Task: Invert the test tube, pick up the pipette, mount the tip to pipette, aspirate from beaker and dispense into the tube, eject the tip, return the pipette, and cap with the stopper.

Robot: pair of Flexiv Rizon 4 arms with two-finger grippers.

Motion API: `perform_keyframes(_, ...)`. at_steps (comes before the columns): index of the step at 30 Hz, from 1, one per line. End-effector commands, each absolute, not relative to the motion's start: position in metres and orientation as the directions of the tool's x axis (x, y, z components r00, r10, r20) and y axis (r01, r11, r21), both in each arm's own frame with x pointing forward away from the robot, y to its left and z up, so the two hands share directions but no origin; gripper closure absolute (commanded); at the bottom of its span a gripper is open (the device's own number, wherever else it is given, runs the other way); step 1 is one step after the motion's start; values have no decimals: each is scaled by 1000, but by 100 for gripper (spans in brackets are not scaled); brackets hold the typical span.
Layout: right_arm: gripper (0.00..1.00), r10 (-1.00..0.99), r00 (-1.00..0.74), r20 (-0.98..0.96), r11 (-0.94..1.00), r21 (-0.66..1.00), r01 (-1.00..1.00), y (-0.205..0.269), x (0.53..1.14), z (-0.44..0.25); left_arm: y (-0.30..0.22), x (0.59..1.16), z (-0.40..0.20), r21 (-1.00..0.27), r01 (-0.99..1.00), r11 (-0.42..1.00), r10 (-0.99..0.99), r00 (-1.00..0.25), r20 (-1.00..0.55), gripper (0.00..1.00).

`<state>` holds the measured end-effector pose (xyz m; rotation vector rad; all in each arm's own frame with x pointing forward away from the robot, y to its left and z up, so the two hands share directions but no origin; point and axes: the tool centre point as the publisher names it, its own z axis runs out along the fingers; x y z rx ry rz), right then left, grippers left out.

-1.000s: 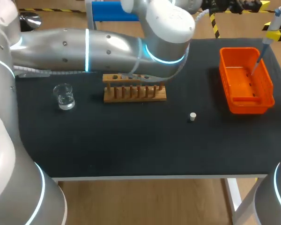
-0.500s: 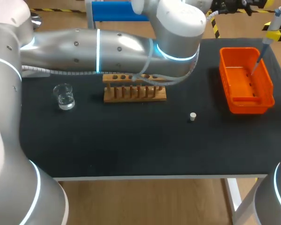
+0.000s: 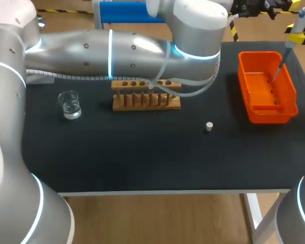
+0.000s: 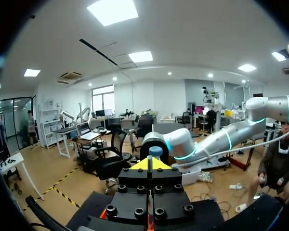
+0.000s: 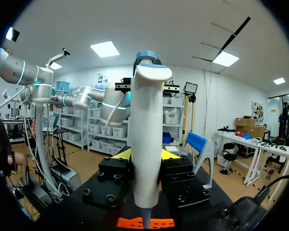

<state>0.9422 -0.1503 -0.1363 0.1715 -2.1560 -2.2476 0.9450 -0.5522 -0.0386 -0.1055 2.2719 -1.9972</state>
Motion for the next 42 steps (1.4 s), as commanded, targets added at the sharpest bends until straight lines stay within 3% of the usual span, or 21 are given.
perform_keyframes(1, 100, -98, -993, -64, -43, 997, -60, -152, 944, -136, -558, 946, -43, -999, 43, -21, -131, -991, -40, 100)
perform_keyframes(42, 100, -98, -993, -64, -43, 997, -60, -152, 944, -136, -571, 941, -57, -999, 45, 1, -103, -994, -44, 100)
